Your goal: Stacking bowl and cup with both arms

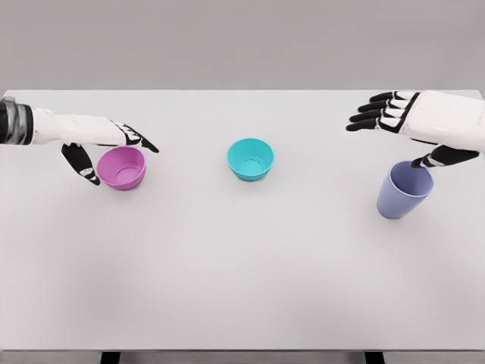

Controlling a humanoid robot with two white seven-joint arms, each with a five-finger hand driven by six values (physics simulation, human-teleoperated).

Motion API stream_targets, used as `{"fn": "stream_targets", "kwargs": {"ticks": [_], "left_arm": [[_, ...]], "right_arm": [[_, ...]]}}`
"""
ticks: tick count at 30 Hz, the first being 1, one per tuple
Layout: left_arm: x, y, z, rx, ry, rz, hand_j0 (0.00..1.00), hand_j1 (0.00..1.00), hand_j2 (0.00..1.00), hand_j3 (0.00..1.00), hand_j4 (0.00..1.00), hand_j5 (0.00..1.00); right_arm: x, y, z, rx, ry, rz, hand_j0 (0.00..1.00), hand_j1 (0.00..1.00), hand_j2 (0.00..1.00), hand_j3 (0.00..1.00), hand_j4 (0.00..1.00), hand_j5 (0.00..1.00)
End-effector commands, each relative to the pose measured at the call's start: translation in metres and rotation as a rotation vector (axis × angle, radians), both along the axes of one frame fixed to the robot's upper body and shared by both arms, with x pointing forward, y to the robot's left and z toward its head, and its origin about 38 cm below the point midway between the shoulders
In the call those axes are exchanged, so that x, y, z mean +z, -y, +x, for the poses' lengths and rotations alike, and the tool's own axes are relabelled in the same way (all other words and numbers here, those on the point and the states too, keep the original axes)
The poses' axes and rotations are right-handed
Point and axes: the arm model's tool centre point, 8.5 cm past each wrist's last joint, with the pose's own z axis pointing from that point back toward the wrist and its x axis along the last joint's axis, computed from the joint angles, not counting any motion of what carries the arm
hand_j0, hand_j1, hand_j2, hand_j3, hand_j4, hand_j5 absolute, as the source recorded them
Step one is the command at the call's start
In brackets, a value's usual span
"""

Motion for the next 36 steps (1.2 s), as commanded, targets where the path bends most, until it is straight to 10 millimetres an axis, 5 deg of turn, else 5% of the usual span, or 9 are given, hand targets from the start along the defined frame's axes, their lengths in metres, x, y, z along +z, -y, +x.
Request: {"fn": "stream_targets", "kwargs": {"ticks": [1, 36], "left_arm": [[0.002, 0.0, 0.0, 0.009, -0.006, -0.022, 0.99, 0.99, 0.99, 0.99, 0.99, 0.99], [-0.018, -0.01, 0.009, 0.057, -0.035, 0.013, 1.0, 1.0, 1.0, 1.0, 1.0, 1.0]], "right_arm": [[0.001, 0.002, 0.0, -0.005, -0.002, 0.0, 1.0, 1.0, 1.0, 1.0, 1.0, 1.0], [0.005, 0.016, -0.005, -0.036, -0.011, -0.055, 1.0, 1.0, 1.0, 1.0, 1.0, 1.0]]}}
